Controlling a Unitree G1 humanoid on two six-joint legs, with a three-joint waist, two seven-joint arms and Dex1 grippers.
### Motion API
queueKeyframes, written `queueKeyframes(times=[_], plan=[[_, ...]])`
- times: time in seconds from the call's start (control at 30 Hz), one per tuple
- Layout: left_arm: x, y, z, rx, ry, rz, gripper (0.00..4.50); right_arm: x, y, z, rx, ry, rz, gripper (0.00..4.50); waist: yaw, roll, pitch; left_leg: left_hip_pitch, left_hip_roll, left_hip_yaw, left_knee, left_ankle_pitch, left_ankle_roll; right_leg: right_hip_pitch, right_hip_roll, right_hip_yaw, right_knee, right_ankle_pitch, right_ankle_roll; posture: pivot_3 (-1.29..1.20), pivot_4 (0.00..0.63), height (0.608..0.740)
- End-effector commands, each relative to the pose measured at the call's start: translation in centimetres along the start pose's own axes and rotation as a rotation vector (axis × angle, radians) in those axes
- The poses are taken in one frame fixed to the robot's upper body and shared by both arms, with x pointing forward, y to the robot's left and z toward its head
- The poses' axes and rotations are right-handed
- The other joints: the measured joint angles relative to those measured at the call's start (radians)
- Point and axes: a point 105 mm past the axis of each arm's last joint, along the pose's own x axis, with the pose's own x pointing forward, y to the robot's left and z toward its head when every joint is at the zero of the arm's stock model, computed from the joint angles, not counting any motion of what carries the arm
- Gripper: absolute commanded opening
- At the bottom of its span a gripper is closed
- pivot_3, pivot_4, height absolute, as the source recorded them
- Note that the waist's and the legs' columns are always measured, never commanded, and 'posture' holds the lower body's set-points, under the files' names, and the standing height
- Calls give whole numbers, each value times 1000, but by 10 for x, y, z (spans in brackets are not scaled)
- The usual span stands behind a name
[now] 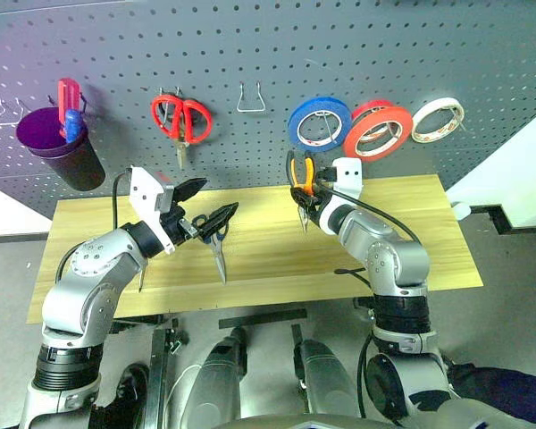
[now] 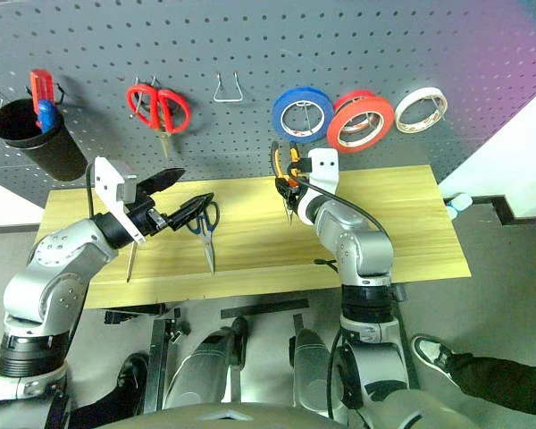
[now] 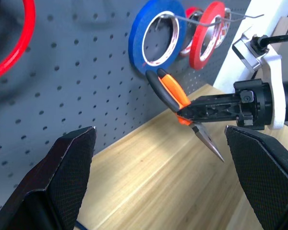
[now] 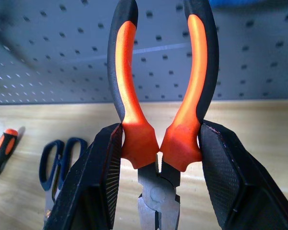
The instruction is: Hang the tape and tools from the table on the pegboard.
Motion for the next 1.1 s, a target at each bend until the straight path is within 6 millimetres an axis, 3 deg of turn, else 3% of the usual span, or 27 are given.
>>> queueKeyframes(times=[0.03,0.87,1.1], plan=[[-3,3,12,30,-42,12,4500,-8,15,35,-31,-143,66,2055,0,0,-1,0,0,0,2,0,0,0,0,0,1,0,0,-53,167,740],[0,5,22,49,-80,26,4500,-6,39,67,-84,-258,177,2055,2,1,-55,1,0,0,9,1,1,2,1,0,7,1,-1,-43,124,740],[-2,6,27,59,-93,40,4500,-1,44,85,-113,-299,199,2055,2,1,-70,3,0,0,9,1,1,2,1,0,9,1,-1,-26,111,740]])
